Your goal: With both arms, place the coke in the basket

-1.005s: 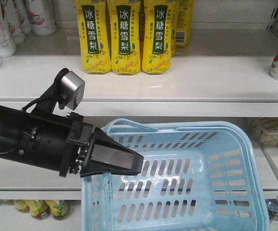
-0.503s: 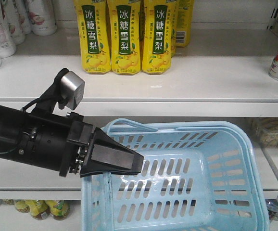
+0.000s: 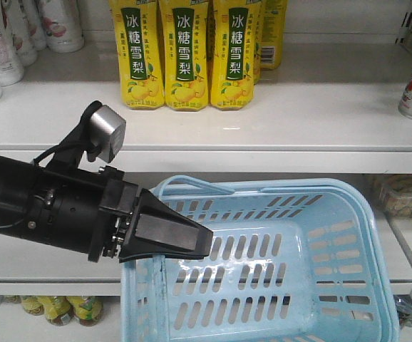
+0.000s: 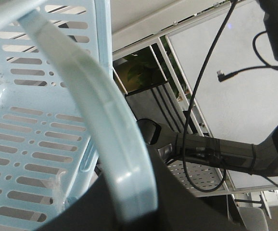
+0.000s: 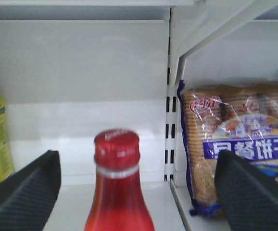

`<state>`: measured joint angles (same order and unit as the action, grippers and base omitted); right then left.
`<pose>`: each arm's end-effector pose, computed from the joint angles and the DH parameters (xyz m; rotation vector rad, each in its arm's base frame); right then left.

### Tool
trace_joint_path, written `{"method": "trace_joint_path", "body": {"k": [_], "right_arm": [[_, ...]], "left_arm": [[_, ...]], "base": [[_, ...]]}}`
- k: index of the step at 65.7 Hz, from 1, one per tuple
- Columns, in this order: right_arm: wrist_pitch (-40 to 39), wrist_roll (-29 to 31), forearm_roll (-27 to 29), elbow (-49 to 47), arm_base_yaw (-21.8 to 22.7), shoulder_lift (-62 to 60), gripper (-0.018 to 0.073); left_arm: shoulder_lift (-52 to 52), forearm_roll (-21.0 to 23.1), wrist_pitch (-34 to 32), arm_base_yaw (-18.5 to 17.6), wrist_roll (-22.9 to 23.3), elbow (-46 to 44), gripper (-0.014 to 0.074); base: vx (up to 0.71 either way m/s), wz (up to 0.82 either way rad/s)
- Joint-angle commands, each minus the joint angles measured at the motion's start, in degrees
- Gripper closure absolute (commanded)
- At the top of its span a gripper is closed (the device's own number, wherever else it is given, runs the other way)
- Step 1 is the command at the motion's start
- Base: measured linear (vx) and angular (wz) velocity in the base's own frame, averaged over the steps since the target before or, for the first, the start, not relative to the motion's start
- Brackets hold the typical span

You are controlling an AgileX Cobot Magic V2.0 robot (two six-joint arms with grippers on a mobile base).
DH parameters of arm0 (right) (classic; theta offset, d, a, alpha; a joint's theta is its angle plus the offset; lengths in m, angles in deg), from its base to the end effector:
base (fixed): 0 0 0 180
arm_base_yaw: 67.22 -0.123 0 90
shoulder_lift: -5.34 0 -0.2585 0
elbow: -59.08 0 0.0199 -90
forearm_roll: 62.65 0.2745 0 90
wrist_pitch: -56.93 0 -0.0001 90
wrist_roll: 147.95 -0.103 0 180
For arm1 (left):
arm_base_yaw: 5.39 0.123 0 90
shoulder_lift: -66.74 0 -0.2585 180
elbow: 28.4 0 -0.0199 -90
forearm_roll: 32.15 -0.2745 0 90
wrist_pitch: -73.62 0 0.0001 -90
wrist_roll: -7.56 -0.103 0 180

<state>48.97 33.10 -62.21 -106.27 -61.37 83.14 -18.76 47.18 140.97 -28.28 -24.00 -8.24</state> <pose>0.3213 -0.0330 0.3936 0.0682 1.4737 -0.0924 0.2241 -0.1961 0.2981 0.4907 2.3132 -1.7747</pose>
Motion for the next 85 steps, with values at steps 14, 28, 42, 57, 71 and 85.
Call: {"method": "trace_joint_path", "body": {"k": [14, 28, 42, 57, 71, 85], "right_arm": [[-1.09, 0.38, -0.44, -8.05, 0.24, 5.52, -0.0027], [0.10, 0.38, -0.44, -8.24, 0.24, 5.34, 0.0174], [2.37, 0.38, -0.44, -8.24, 0.03, 3.60, 0.0576], [12.71, 1.05, -0.44, -8.24, -3.96, -3.14, 0.0568], [25.99, 6.56, 0.48, -8.24, -13.17, -16.11, 0.0568], [35.92, 8.67, 8.49, -5.92, -24.04, -23.21, 0.0565]], "left_arm": [[1.88, 5.93, 1.02, -0.02, -0.46, -1.59, 0.0603], [1.88, 5.93, 1.02, -0.02, -0.46, -1.59, 0.0603], [1.88, 5.93, 1.02, -0.02, -0.46, -1.59, 0.0603], [1.88, 5.93, 1.02, -0.02, -0.46, -1.59, 0.0603], [1.88, 5.93, 1.02, -0.02, -0.46, -1.59, 0.0603], [1.88, 5.93, 1.02, -0.02, -0.46, -1.59, 0.0603]], "base": [[0.00, 0.00], [0.00, 0.00], [0.00, 0.00], [0.00, 0.00], [0.00, 0.00], [0.00, 0.00]]}}
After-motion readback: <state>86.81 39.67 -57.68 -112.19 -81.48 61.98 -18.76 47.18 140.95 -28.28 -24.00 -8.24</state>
